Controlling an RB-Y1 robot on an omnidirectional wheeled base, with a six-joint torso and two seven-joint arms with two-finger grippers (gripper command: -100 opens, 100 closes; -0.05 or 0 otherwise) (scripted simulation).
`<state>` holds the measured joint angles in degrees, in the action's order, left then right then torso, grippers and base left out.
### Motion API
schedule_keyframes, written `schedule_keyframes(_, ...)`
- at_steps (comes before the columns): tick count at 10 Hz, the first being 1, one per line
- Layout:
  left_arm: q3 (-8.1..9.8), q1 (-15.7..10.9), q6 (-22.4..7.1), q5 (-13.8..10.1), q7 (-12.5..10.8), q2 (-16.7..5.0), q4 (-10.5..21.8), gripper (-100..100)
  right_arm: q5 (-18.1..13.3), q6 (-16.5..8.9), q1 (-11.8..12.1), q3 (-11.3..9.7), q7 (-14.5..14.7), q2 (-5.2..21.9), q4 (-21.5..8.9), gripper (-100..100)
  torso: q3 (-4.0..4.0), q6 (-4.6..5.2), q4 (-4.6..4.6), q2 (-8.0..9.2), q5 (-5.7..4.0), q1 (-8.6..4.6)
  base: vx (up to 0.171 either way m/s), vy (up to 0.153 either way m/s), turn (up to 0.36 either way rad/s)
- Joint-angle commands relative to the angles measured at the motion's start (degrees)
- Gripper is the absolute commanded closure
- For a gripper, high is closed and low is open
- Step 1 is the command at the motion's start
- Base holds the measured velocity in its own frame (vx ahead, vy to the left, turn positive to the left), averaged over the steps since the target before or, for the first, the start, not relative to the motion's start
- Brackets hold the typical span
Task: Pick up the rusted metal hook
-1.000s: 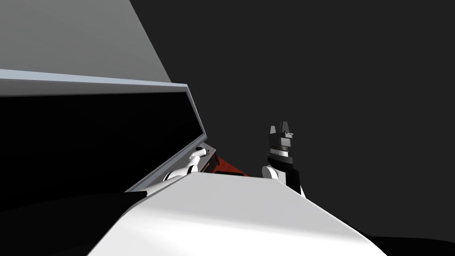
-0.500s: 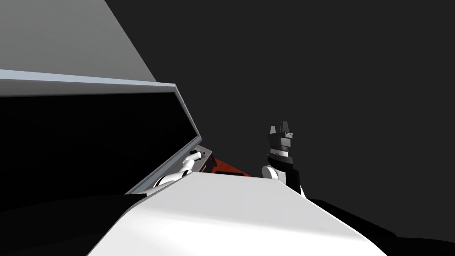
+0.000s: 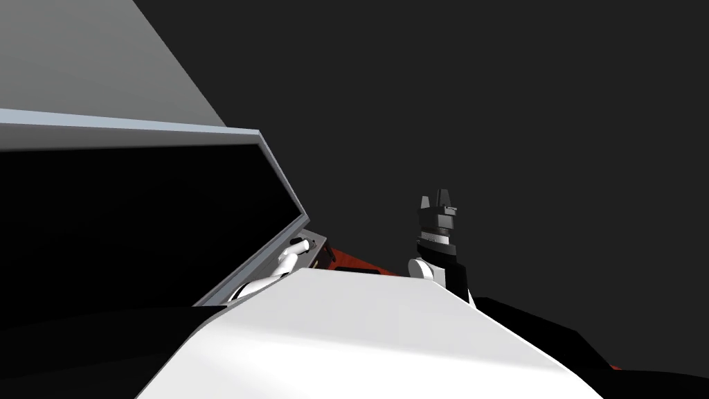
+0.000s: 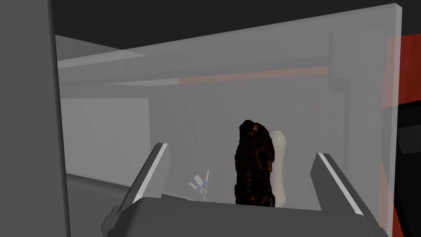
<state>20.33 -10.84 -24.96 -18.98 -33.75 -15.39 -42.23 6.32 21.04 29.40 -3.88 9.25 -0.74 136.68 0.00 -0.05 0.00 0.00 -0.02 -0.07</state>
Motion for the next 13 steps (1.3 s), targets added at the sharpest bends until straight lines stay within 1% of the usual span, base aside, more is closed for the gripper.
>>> schedule_keyframes(1, -0.75, 2.0, -0.1, -1.5, -1.0, -1.1, -1.4, -100, 0.0, 0.0, 0.0, 0.0, 0.0, 0.0, 0.0, 0, 0.00, 0.00, 0.00, 0.00, 0.00, 0.00, 0.009, -0.011, -0.181)
schedule_keyframes(2, -0.23, 1.9, -0.8, 0.0, -1.1, -0.2, -2.4, -100, 0.0, 0.0, 0.0, 0.0, 0.0, 0.0, 0.0, 0, 0.00, 0.03, 0.00, 0.00, 0.00, -0.02, 0.003, -0.002, -0.042)
schedule_keyframes(3, -0.27, 2.1, -1.0, 0.0, -1.3, -0.2, -2.7, 100, 0.0, 0.0, 0.0, 0.0, 0.0, 0.0, 0.0, 0, 0.00, 0.00, 0.00, 0.00, 0.00, 0.01, 0.000, 0.000, 0.000)
schedule_keyframes(7, -0.24, 2.1, -1.0, -0.1, -1.4, -0.1, -2.7, 100, 0.0, 0.0, 0.0, 0.0, 0.0, 0.0, 0.0, 0, 0.00, 0.02, 0.00, 0.00, -0.02, 0.02, 0.000, 0.000, 0.000)
schedule_keyframes(8, -0.24, 2.1, -1.0, -0.1, -1.4, -0.1, -2.7, 0, 0.0, 0.0, 0.0, 0.0, 0.0, 0.0, 0.0, 0, 0.00, 0.03, 0.00, 0.00, -0.02, 0.02, 0.000, 0.000, 0.000)
schedule_keyframes(9, -0.09, 0.4, -0.2, -0.1, -0.3, -0.1, -0.4, 100, 0.0, 0.0, 0.0, 0.0, 0.0, 0.0, 0.0, 0, 0.00, 0.03, 0.00, 0.00, -0.02, 0.01, -0.004, 0.004, 0.182)
schedule_keyframes(10, -0.09, 0.4, -0.2, -0.1, -0.3, -0.1, -0.4, 100, 0.0, 0.0, 0.0, 0.0, 0.0, 0.0, 0.0, 0, 0.01, -0.05, -0.01, 0.02, -0.04, 0.04, -0.005, 0.003, 0.098)
schedule_keyframes(13, 1.92, -4.6, -0.6, 4.2, 1.8, 2.9, 2.5, 100, 0.0, 0.0, 0.0, 0.0, 0.0, 0.0, 0.0, 0, -0.02, -0.06, -0.04, 0.01, 0.01, 0.12, -0.011, 0.014, 0.240)
